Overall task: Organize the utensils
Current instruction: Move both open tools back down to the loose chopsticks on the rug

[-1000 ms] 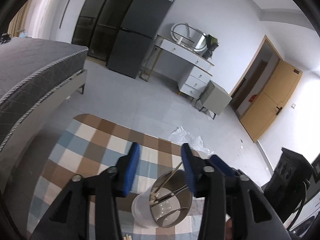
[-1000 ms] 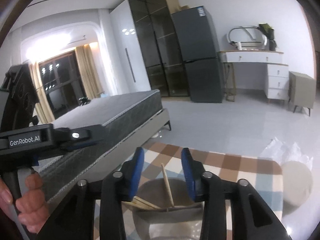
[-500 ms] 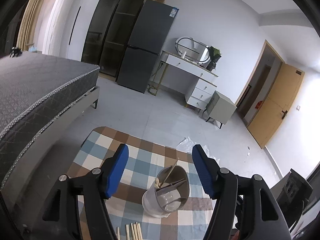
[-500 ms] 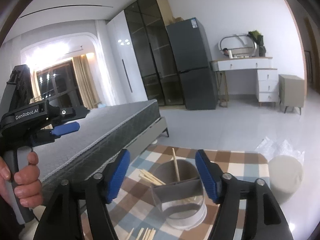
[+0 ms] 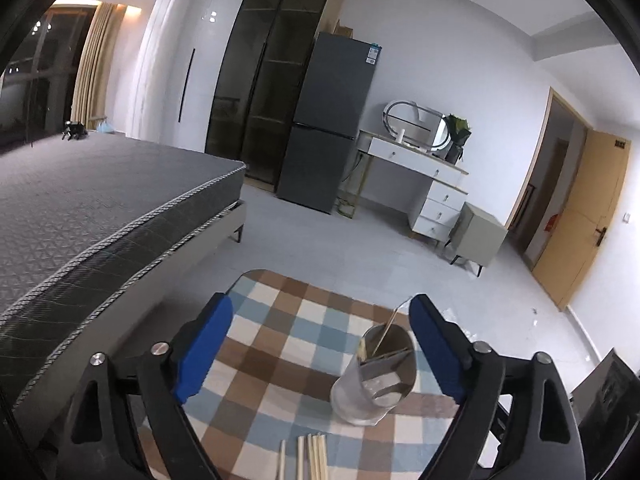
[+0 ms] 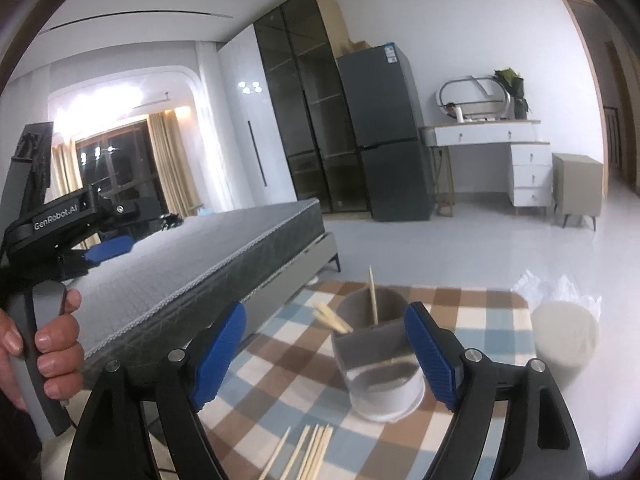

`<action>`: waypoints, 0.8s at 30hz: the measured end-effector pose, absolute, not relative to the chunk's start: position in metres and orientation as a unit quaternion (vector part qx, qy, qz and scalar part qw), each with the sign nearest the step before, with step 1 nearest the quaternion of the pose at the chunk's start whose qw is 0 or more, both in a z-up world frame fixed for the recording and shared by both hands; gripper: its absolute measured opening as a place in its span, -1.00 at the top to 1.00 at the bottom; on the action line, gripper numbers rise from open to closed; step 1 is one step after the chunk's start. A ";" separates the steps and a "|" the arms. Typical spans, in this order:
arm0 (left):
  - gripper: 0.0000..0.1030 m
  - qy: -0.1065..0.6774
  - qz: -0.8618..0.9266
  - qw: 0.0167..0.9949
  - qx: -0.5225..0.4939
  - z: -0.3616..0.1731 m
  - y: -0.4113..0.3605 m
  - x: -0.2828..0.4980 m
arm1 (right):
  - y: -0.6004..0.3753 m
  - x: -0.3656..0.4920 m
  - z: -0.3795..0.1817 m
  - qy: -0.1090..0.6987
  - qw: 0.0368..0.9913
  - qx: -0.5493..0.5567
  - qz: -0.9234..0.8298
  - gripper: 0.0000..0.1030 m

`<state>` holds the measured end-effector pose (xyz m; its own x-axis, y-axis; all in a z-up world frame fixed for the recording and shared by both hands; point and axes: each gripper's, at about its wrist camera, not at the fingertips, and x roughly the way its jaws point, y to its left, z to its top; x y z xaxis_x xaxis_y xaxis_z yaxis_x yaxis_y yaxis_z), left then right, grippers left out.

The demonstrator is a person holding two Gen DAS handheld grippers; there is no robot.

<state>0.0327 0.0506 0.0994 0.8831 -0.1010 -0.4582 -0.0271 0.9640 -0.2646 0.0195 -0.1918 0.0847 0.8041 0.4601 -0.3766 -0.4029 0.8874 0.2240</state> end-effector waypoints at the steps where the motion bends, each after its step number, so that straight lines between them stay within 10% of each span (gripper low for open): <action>1: -0.73 0.241 -0.018 0.962 -0.129 0.097 0.051 0.030 | -0.191 0.017 0.083 0.216 0.948 0.064 0.226 -0.59; 24: -0.95 0.343 0.020 0.934 -0.096 -0.010 0.056 0.011 | -0.178 -0.009 0.016 0.257 0.946 0.027 0.194 -1.00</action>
